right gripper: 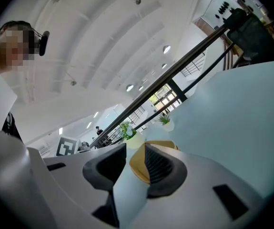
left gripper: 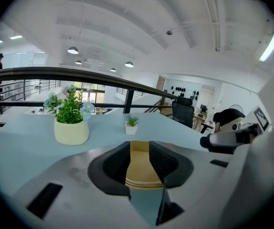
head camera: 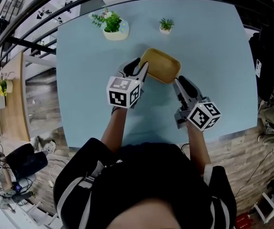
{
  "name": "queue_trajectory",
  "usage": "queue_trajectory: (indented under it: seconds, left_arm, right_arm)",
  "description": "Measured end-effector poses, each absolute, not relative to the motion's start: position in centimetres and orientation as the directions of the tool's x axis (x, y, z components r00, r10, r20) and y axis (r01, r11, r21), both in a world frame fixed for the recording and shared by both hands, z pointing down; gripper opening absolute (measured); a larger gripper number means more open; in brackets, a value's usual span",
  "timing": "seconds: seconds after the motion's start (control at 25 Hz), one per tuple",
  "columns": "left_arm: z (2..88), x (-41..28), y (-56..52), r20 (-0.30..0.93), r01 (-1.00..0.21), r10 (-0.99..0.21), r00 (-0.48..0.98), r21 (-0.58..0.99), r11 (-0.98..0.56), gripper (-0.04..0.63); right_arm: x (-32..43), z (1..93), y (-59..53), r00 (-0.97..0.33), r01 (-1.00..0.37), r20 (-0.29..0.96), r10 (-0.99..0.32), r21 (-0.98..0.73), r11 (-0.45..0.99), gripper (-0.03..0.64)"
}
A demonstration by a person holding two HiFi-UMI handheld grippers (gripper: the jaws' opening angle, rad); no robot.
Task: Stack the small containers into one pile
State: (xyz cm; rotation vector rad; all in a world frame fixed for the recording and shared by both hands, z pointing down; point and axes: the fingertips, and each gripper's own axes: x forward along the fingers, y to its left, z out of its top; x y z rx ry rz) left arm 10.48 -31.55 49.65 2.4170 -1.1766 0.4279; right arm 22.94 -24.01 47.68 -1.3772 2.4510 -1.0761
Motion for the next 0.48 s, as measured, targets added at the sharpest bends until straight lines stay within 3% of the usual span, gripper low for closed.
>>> queue_trajectory:
  seconds: [0.24, 0.48]
  left_arm:
    - [46.7, 10.6, -29.6, 0.371, -0.778, -0.686, 0.626, 0.239, -0.581, 0.054]
    - [44.0, 10.0, -27.4, 0.334, -0.771, -0.697, 0.635, 0.215, -0.599, 0.029]
  right_arm:
    - [21.9, 45.2, -24.0, -0.599, -0.680, 0.158, -0.785, -0.618, 0.395, 0.078]
    - [20.4, 42.6, -23.6, -0.643, -0.656, 0.101, -0.759, -0.584, 0.478, 0.012]
